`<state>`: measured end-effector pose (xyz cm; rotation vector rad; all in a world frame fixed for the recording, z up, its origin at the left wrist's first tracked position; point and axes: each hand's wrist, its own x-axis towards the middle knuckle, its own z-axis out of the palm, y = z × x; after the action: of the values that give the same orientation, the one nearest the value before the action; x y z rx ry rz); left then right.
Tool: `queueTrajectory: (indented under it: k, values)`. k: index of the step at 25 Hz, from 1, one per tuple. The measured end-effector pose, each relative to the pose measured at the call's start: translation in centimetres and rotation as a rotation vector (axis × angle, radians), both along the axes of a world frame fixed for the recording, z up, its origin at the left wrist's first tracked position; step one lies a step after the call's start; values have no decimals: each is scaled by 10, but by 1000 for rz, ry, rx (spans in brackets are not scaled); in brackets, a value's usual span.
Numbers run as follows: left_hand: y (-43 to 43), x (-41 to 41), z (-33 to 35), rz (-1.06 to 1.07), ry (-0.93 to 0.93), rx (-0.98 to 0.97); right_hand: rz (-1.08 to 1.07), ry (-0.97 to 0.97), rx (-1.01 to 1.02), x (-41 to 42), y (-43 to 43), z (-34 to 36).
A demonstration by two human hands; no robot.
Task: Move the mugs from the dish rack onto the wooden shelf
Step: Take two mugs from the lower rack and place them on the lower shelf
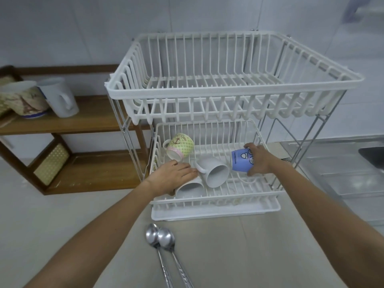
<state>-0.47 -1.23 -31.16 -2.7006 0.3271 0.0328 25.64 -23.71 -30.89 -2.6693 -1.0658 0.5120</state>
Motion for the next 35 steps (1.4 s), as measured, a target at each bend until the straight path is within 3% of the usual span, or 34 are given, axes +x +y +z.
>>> queueTrajectory:
  k: [7,14,22,29,35]
  values:
    - [-1,0,1,200,-5,-166,74,-55,301,-15,-1,8]
    - [-8,-11,32,296,-238,-724,31,-15,481,-50,-2,70]
    - [-30,-96,50,377,-571,-1259,312,17,542,-138,-18,123]
    - [0,-218,25,573,-818,-1298,585,73,456,-232,28,145]
    - [65,-279,19,894,-947,-1292,641,49,459,-313,112,121]
